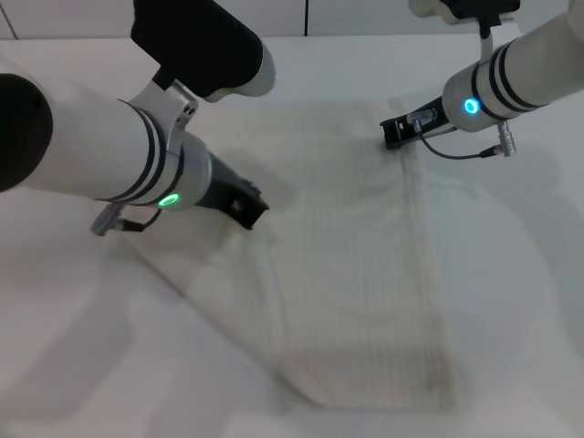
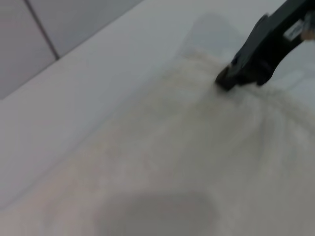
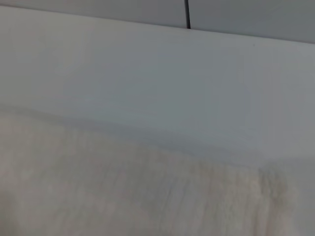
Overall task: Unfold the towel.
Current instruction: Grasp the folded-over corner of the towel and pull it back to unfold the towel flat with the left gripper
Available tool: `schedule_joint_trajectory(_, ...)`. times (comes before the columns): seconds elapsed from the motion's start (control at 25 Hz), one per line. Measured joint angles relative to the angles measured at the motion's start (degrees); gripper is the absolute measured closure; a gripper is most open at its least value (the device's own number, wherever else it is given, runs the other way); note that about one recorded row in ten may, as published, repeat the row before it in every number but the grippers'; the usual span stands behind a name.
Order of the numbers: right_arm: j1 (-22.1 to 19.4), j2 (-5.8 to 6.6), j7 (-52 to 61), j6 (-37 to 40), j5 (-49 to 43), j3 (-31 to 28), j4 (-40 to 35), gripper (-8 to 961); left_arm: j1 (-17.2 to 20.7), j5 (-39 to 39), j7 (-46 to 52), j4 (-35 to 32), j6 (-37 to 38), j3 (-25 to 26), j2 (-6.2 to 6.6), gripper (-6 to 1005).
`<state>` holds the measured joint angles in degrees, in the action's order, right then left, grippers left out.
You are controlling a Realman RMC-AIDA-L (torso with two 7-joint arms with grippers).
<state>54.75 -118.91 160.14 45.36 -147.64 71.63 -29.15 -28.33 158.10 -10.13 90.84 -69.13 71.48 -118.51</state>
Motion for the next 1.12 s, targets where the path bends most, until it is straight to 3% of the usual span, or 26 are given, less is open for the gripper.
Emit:
schedule_joint_trajectory(0.48, -0.31, -0.01, 0.00, 0.02, 0.08, 0.00, -0.17, 909, 0.33, 7.46, 8.20, 7.64, -16.78, -2.14, 0.12, 941)
schedule_joint_trajectory(1.12, -0.51, 0.03, 0.00, 0.70, 0.06, -0.09, -0.73, 900, 0.50, 7.65, 10.68, 9.91, -25.00, -1.68, 0.34, 930)
